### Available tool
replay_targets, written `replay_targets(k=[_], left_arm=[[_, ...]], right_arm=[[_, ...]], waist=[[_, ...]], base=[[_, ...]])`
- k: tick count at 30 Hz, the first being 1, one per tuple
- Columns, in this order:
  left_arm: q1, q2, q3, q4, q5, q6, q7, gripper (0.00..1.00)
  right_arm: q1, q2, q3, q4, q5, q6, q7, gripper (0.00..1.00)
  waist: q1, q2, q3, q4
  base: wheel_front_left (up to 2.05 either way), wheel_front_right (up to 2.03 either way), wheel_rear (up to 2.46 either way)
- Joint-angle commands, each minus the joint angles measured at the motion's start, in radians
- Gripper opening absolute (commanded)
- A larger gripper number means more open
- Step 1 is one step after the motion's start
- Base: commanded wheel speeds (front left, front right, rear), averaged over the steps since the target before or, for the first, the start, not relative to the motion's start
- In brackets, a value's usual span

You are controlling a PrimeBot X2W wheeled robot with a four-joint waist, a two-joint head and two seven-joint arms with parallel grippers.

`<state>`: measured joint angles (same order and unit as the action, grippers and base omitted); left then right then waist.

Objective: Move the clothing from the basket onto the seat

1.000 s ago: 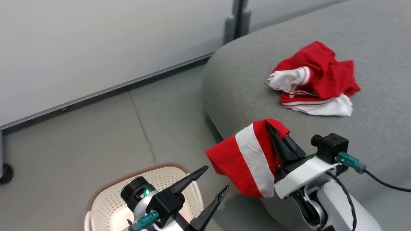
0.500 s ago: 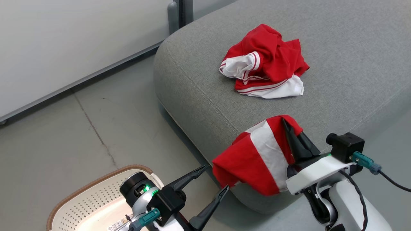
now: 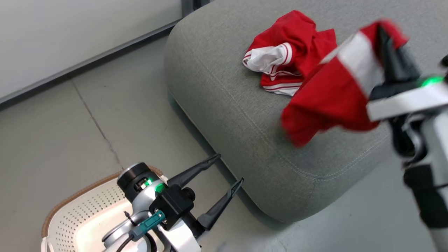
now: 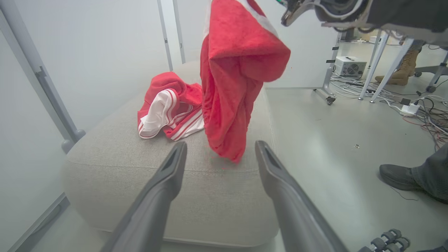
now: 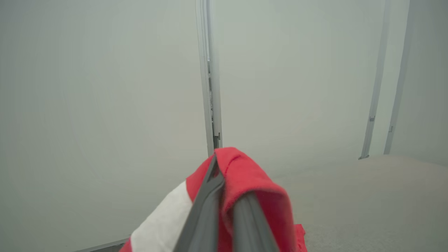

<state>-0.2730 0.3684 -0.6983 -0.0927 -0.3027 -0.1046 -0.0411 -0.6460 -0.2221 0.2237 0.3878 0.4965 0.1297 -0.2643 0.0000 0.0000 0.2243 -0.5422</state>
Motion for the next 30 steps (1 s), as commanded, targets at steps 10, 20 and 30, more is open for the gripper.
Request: replay_targets(k=[10,20,30], left_arm=[[-0.121,0.05,-0.014,-0.059,0.034,-0.013,0.03,1.0],[-0.227,0.094,-0.034,-0.113,0.053,-0.021,0.064,1.0],[-0.291,0.143,-0.052,-0.154,0.064,-0.025,0.09,1.0]], right_arm=[[-0.308,-0.143,-0.146,0.033,0.037,0.002,-0.002,0.0],[-0.395,-0.238,-0.263,0.211,0.021,0.002,-0.002,0.0],[-0.365,-0.114,-0.423,0.497,-0.046,0.002,-0.002,0.0]], waist=[[0.0,0.0,0.155,0.098],[0.0,0.0,0.344,0.181],[0.0,0.0,0.473,0.209]], base=[[0.0,0.0,0.0],[0.0,0.0,0.0],[0.0,0.0,0.0]])
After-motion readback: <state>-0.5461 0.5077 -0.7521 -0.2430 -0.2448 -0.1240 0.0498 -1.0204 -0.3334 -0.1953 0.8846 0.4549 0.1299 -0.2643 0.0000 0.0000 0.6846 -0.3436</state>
